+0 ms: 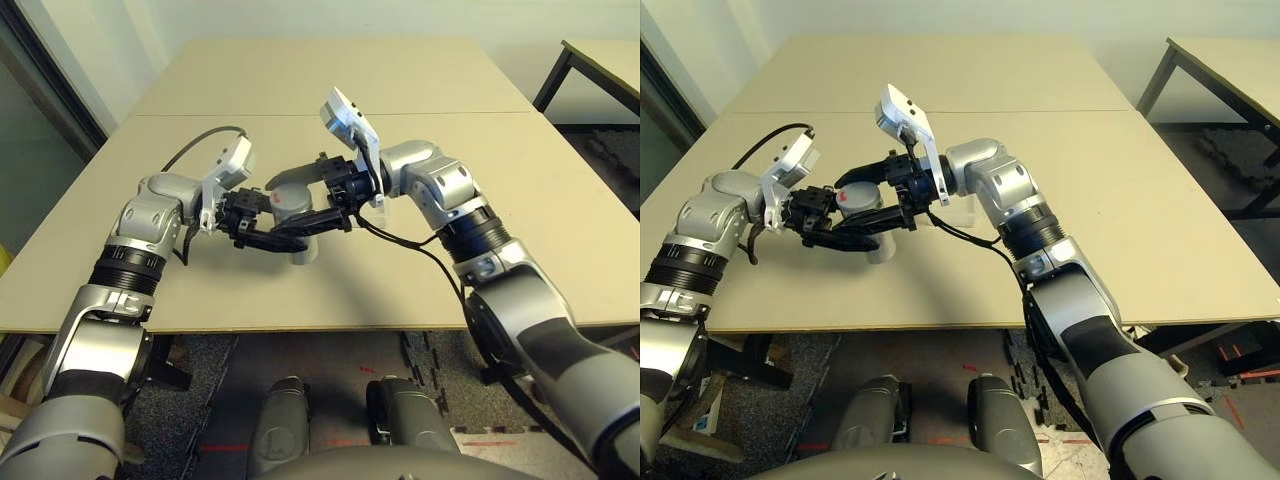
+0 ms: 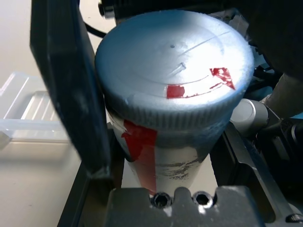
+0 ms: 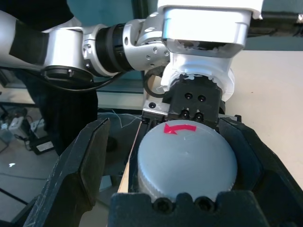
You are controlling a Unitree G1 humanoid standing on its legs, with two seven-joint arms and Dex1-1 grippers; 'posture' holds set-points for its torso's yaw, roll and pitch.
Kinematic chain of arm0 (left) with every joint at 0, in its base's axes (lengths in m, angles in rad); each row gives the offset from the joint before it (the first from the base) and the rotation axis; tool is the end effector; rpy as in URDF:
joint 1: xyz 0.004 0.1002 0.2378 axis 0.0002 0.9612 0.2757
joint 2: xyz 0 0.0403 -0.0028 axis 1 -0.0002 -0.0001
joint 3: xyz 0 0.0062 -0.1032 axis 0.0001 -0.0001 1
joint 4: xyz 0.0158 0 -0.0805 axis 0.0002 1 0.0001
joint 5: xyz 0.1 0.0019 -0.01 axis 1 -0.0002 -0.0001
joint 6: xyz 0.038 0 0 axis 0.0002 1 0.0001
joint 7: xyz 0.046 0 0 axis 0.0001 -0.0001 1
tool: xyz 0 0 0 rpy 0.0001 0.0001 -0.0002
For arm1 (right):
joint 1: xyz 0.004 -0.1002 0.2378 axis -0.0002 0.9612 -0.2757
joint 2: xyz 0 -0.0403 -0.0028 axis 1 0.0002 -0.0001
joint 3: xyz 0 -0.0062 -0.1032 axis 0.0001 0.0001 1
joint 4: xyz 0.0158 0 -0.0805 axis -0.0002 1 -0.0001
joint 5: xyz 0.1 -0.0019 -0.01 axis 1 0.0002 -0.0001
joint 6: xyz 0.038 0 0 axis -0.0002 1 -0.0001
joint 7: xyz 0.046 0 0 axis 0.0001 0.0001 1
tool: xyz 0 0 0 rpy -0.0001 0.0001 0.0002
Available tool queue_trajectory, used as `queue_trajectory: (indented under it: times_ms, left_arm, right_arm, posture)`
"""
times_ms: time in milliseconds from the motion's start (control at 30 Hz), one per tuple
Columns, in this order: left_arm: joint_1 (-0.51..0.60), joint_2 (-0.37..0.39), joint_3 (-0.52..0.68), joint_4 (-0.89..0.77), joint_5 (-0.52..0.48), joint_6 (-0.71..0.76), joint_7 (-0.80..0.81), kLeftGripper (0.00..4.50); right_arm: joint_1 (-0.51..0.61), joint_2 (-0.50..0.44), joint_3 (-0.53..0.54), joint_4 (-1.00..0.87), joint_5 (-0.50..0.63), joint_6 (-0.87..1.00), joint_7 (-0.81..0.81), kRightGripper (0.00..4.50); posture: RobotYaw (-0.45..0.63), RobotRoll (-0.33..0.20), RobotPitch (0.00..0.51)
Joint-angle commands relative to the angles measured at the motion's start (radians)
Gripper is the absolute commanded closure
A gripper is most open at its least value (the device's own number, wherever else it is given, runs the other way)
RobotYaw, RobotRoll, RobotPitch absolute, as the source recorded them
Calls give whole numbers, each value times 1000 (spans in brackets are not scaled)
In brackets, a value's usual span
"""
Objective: Pour the medicine from the bottle into the box.
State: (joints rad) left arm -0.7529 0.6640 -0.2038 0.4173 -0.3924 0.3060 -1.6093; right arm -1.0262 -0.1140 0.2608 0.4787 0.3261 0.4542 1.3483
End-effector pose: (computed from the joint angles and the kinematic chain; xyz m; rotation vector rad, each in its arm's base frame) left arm 0.3210 0.2337 0.1806 0.2383 0.2719 -1.5987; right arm 0.3369 -0.0583 0.2044 -0.1040 0.0812 1.7888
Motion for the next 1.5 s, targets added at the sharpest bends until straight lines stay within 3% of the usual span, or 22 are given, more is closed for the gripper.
queue_trajectory:
  times_ms: [33,533,1500]
  left_arm:
    - [-16,-5,8,19,4,-9,-5,1707]
    - [-8,-4,8,65,40,-61,-5,1707]
    - [-29,-4,54,179,96,-135,-2,1707]
  right_arm:
    - [-11,12,-5,37,-27,-11,-51,0]
    - [-37,30,-48,90,-26,-9,-151,0]
    - [38,-100,-103,-39,21,80,-161,0]
  posture:
    - [28,0,31]
    - [23,0,18]
    - [5,0,5]
